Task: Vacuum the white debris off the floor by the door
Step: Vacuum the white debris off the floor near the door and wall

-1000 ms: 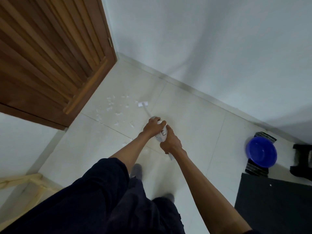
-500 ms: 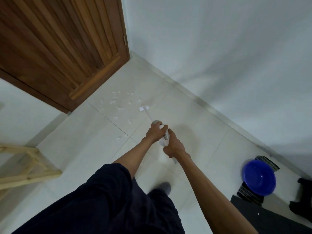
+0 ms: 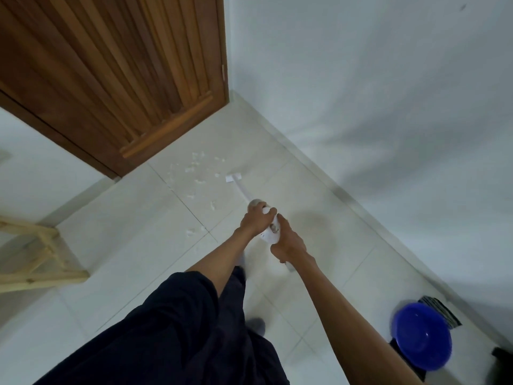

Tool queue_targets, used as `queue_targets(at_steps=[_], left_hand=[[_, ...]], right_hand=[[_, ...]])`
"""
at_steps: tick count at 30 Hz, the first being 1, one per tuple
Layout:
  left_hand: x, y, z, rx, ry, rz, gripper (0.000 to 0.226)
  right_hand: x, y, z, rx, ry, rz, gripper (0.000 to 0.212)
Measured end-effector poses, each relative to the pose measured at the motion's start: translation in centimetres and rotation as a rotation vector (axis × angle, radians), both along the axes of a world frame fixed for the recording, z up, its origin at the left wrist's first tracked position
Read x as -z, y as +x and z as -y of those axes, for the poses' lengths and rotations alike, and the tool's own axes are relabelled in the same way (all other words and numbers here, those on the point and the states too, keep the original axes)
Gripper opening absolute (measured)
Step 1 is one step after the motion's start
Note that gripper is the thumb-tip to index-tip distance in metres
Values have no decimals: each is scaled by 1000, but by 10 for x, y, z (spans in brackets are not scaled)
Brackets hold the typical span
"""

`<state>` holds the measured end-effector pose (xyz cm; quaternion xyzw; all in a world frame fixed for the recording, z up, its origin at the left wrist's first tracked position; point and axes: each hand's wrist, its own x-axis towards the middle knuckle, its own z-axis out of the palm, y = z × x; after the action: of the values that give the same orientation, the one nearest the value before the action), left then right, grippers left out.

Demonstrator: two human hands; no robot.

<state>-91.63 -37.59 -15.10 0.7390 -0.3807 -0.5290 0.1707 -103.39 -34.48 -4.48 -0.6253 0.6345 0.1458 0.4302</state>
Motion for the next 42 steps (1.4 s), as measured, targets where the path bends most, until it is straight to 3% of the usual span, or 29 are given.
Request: queue_targets(at_steps=[6, 10, 22, 36, 42], left_hand=[[2, 27, 56, -14, -5, 10, 66], [6, 47, 93, -66, 0, -7, 84], [14, 102, 167, -114, 14, 9, 79], [-4, 64, 141, -129, 39, 19, 68], [-10, 27, 130, -73, 90, 95, 61]], right_hand=[[-4, 25, 55, -13, -10, 6, 90], [-14, 46, 95, -29, -9, 25, 85], [-19, 99, 172, -69, -11, 26, 90], [-9, 64, 153, -70, 29, 11, 87], [0, 30, 135, 49, 118, 60, 95]])
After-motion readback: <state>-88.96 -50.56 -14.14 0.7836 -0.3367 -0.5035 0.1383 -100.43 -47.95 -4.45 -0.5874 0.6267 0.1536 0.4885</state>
